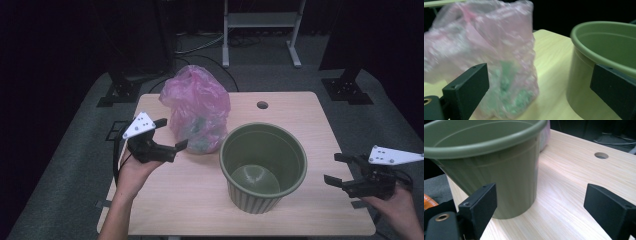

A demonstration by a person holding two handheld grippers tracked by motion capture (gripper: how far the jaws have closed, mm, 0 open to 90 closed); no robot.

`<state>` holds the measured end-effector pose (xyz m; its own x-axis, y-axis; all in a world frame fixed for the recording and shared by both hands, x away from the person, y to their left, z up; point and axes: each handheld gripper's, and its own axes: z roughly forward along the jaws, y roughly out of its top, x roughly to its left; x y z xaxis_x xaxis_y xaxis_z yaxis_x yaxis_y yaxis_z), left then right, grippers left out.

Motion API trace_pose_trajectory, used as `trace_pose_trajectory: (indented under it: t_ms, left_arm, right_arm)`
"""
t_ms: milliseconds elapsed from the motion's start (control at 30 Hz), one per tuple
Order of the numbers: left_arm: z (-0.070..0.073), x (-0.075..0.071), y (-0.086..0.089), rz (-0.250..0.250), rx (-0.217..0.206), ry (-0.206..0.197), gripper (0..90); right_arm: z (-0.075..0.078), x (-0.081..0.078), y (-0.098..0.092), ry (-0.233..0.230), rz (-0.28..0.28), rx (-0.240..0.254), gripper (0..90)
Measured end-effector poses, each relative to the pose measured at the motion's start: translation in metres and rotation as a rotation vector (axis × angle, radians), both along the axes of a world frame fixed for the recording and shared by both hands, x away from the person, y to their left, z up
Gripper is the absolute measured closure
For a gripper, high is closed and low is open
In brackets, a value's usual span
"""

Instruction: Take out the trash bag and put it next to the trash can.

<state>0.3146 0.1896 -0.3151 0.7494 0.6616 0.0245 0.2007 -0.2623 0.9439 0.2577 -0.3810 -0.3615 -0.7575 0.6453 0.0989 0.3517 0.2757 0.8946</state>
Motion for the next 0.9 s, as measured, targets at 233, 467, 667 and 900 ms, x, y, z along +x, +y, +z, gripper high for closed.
trace_pose_trajectory:
  t_ms: [233, 467, 667, 900]
  left_arm:
    - [-0.029, -0.027, -0.001, -0.005, 0.020, 0.008, 0.0]
    - [-0.054, -0.039, 0.000, 0.014, 0.025, 0.007, 0.0]
    - [-0.076, -0.040, 0.002, 0.036, 0.056, 0.019, 0.0]
    - [-0.103, -0.034, -0.002, 0.028, 0.116, 0.085, 0.0]
  right_arm:
    - [-0.012, -0.001, -0.004, -0.002, -0.036, -0.012, 10.3]
    - [-0.028, 0.001, -0.003, 0.011, -0.059, -0.033, 10.3]
    - [-0.043, 0.006, -0.001, 0.029, -0.082, -0.056, 10.3]
    - [-0.064, 0.011, 0.006, 0.069, -0.094, -0.095, 10.2]
